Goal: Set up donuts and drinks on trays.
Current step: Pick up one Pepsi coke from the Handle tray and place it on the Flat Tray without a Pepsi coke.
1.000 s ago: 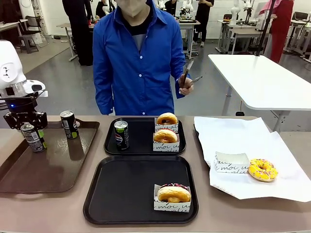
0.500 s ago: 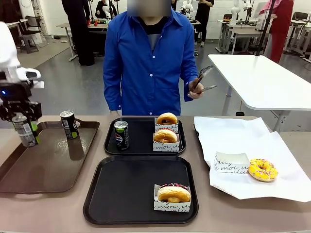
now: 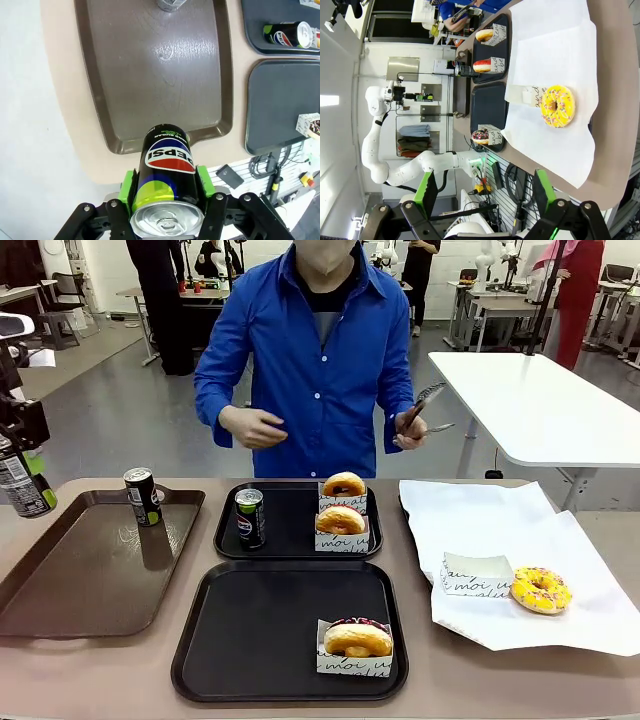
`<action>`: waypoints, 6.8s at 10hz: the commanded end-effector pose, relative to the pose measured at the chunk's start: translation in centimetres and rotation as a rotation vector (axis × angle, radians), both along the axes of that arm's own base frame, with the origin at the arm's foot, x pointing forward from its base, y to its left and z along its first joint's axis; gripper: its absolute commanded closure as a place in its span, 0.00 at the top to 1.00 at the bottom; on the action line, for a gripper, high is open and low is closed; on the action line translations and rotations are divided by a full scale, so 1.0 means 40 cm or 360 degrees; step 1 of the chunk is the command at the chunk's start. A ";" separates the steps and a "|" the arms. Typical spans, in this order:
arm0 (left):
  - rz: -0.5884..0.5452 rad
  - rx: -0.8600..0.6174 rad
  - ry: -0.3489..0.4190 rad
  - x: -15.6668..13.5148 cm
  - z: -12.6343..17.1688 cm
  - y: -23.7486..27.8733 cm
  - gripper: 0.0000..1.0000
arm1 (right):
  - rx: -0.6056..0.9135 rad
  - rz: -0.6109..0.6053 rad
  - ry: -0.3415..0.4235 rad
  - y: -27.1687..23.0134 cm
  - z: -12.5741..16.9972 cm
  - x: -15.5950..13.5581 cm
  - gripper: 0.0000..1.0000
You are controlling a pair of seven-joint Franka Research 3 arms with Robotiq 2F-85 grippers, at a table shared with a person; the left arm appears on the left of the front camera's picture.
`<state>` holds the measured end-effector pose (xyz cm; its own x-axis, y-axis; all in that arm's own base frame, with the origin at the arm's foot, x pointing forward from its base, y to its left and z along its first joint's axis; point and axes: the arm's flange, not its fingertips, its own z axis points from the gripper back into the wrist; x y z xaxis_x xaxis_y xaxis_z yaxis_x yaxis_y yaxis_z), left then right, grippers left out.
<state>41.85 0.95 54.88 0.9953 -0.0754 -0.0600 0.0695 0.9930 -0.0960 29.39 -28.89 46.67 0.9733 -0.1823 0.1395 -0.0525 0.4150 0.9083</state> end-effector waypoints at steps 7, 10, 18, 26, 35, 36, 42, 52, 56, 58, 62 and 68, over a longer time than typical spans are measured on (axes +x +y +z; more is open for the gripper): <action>-0.0182 0.0169 -0.0007 0.043 -0.019 -0.151 0.59 | 0.0004 -0.0005 -0.0014 -0.001 0.001 0.000 1.00; -0.0452 0.0252 -0.0041 0.005 -0.021 -0.338 0.59 | 0.0004 -0.0005 -0.0014 -0.001 0.001 0.000 1.00; -0.1159 0.0302 -0.0142 -0.176 -0.217 -0.755 0.59 | 0.0004 -0.0005 -0.0014 -0.001 0.001 0.000 1.00; -0.1156 0.0290 -0.0098 -0.184 -0.241 -0.783 0.59 | 0.0004 -0.0005 -0.0014 -0.001 0.001 0.000 1.00; -0.0969 -0.0051 -0.0334 -0.165 -0.359 -0.912 0.59 | 0.0004 -0.0005 -0.0014 -0.001 0.001 0.000 1.00; -0.0968 -0.0032 -0.0312 -0.172 -0.355 -0.918 0.59 | 0.0004 -0.0005 -0.0014 -0.001 0.001 0.000 1.00; -0.0888 0.0078 -0.0102 -0.170 -0.379 -0.886 0.59 | 0.0004 -0.0005 -0.0014 -0.001 0.001 0.000 1.00; -0.0962 0.0198 0.0119 -0.361 -0.243 -0.755 0.59 | 0.0004 -0.0005 -0.0014 -0.001 0.001 0.000 1.00; -0.0936 0.0231 0.0126 -0.375 -0.244 -0.754 0.59 | 0.0004 -0.0005 -0.0014 -0.001 0.001 0.000 1.00; -0.0936 0.0231 0.0126 -0.375 -0.244 -0.754 0.59 | 0.0004 -0.0005 -0.0014 -0.001 0.001 0.000 1.00; -0.0982 0.0128 -0.0021 -0.251 -0.277 -0.801 0.59 | 0.0004 -0.0005 -0.0014 -0.001 0.001 0.000 1.00; -0.0965 0.0022 -0.0058 -0.134 -0.351 -0.822 0.59 | 0.0004 -0.0005 -0.0014 -0.001 0.001 0.000 1.00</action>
<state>35.52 -31.88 40.58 0.7857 -0.6166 -0.0494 0.6136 0.7871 -0.0634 29.37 -28.92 46.66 0.9732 -0.1832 0.1391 -0.0517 0.4152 0.9083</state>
